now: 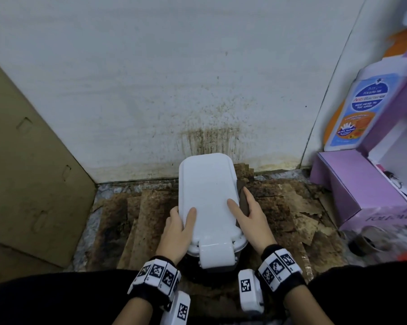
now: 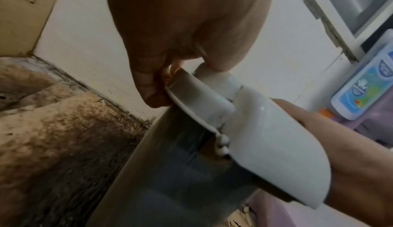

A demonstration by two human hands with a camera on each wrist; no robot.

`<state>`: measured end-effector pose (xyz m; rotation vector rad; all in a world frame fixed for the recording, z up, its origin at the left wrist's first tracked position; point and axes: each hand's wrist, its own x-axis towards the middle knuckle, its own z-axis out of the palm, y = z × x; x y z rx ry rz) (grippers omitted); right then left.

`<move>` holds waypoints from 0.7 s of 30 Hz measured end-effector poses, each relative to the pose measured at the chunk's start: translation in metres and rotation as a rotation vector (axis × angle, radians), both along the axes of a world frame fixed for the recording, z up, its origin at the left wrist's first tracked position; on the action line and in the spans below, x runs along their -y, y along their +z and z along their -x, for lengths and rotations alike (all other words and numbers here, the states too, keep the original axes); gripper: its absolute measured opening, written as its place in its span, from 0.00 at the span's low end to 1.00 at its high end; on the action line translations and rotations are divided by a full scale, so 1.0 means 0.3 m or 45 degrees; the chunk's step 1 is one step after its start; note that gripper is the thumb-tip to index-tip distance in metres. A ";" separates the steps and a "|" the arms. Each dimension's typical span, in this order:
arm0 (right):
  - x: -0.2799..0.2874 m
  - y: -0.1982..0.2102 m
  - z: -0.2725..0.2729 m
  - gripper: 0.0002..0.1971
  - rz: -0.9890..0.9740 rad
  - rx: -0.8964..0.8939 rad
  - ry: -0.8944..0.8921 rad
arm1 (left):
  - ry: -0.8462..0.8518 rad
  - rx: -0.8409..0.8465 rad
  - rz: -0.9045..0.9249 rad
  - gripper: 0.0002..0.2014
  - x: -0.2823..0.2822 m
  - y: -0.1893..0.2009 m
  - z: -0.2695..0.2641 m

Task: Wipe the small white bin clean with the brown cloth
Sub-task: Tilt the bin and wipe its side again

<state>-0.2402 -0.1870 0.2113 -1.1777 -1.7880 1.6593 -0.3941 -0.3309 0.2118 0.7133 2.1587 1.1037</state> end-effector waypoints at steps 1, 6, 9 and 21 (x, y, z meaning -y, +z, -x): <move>0.001 0.000 0.000 0.48 0.001 -0.008 -0.002 | 0.010 0.019 -0.003 0.35 -0.002 -0.007 0.002; 0.001 -0.012 -0.006 0.54 0.001 -0.020 -0.078 | 0.016 0.093 -0.076 0.30 -0.003 0.004 -0.001; 0.001 -0.023 -0.009 0.55 0.004 -0.055 -0.119 | 0.008 0.139 -0.127 0.23 -0.006 0.012 0.000; 0.200 -0.036 0.083 0.43 -0.062 -0.074 -0.505 | -0.242 0.060 -0.099 0.25 -0.023 0.064 0.161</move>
